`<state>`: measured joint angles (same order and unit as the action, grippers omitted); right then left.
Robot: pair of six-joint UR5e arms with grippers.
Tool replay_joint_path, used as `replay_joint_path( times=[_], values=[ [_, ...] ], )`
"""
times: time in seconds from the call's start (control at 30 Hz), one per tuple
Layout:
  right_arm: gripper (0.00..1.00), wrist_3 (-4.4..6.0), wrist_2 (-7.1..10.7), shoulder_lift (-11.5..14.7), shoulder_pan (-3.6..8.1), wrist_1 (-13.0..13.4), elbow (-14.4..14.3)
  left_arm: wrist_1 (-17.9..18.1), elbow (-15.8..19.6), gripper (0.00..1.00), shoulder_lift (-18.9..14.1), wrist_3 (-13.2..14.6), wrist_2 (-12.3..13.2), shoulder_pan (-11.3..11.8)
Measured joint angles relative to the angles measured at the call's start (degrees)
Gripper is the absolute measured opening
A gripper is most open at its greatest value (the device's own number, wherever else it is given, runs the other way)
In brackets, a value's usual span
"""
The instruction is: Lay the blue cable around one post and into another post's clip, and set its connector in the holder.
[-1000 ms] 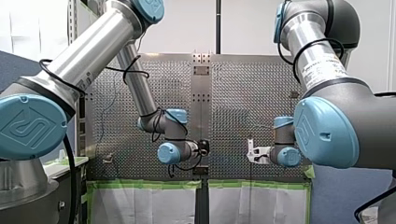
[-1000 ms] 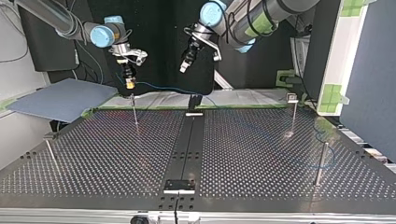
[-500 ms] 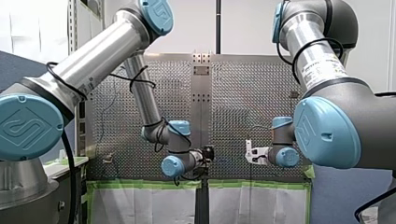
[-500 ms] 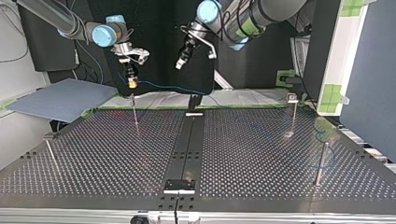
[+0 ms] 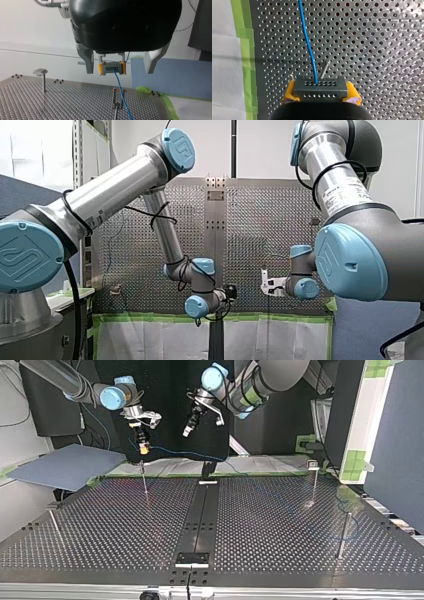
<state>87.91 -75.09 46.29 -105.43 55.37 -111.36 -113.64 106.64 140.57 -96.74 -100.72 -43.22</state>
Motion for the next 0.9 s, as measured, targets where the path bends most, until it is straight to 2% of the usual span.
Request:
replay_joint_path(
  times=[0.4,0.77,0.9],
  values=[
    [0.0,-0.07,0.11,0.0,-0.07,-0.07,0.01,-7.0,-7.02,1.0,0.86,-0.26,-1.94,-0.91],
    [0.0,-0.08,0.11,0.0,-0.14,0.01,-0.01,-9.39,-8.51,1.0,0.95,-2.16,-1.96,-1.85],
    [0.0,-0.09,0.11,0.0,-0.27,-0.04,0.01,-10.64,-9.78,1.0,1.94,-2.48,-2.11,-1.86]
  ],
)
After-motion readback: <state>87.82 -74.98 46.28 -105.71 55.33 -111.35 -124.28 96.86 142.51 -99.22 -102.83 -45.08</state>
